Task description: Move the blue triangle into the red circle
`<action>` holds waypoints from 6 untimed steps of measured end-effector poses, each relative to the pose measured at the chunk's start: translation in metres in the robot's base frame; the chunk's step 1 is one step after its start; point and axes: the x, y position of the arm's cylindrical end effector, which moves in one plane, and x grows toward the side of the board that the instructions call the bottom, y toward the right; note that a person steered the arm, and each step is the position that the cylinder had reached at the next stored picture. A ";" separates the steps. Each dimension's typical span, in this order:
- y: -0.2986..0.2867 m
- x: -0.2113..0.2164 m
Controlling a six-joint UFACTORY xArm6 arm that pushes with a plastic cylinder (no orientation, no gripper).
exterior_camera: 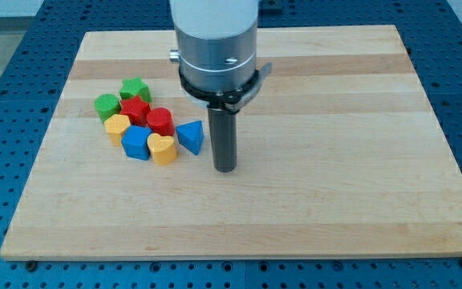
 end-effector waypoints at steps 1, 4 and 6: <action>-0.022 -0.025; -0.043 -0.076; -0.046 -0.091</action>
